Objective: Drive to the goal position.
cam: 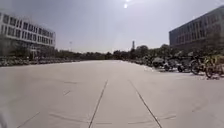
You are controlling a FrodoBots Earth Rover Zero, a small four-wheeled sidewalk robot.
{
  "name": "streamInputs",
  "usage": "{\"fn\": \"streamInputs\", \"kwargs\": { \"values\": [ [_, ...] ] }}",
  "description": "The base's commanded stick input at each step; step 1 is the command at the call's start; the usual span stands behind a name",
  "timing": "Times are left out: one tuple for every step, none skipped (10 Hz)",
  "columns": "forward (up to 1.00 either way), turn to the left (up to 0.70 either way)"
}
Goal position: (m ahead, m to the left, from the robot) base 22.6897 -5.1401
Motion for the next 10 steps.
{"fn": "streamInputs", "kwargs": {
  "values": [
    [1.00, 0.20],
    [1.00, 0.04],
    [1.00, 0.00],
    [1.00, 0.00],
    [1.00, 0.00],
    [1.00, 0.00],
    [1.00, 0.00],
    [1.00, 0.00],
    [1.00, 0.00],
    [1.00, 0.00]
  ]
}}
